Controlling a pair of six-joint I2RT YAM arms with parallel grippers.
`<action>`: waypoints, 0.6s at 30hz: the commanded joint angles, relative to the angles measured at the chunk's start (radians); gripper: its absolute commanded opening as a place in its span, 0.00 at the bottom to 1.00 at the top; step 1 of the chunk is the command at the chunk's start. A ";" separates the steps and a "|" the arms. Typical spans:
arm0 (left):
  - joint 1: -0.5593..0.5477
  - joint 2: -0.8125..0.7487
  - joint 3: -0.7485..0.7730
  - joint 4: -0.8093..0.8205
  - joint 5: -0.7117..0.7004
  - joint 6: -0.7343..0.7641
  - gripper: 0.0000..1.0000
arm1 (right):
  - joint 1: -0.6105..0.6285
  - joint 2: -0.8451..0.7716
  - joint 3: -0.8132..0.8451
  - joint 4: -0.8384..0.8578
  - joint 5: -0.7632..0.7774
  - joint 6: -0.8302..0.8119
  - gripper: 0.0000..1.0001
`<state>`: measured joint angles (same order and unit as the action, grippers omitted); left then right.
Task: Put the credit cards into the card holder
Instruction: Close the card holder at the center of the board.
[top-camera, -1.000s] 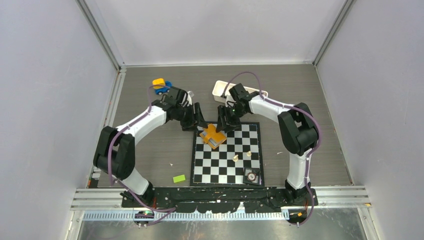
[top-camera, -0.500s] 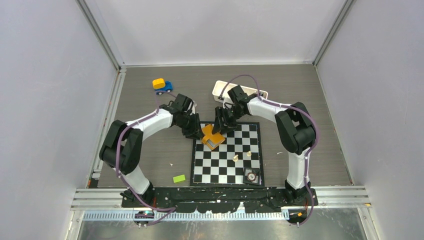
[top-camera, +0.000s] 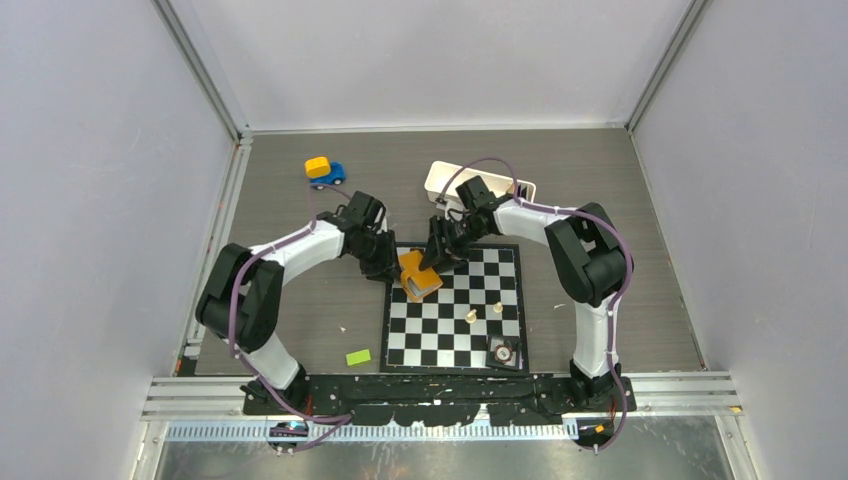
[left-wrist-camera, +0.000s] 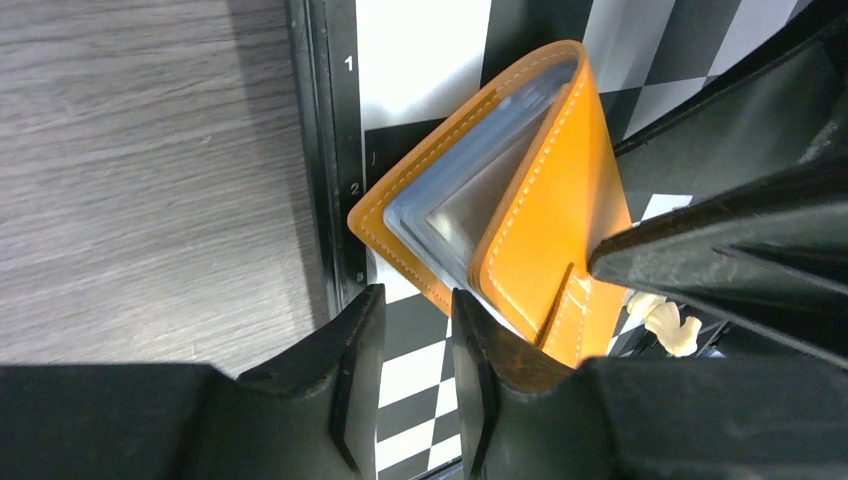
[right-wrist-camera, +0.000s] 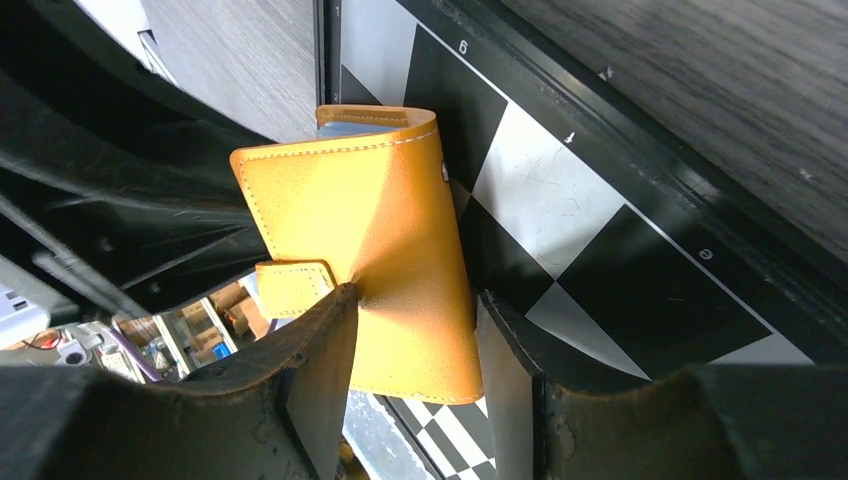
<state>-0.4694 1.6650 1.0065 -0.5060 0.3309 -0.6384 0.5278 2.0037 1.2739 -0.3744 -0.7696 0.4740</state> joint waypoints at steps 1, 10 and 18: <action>-0.003 -0.101 0.042 -0.063 -0.049 0.035 0.34 | 0.016 0.035 -0.024 -0.027 0.166 -0.031 0.52; -0.002 -0.161 0.079 -0.118 -0.173 0.033 0.43 | 0.134 0.013 0.030 -0.143 0.496 -0.078 0.41; 0.011 -0.141 -0.019 -0.058 -0.175 0.000 0.55 | 0.238 0.011 0.038 -0.167 0.689 -0.053 0.33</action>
<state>-0.4679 1.5272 1.0351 -0.5919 0.1761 -0.6220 0.7170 1.9564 1.3373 -0.4530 -0.3351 0.4522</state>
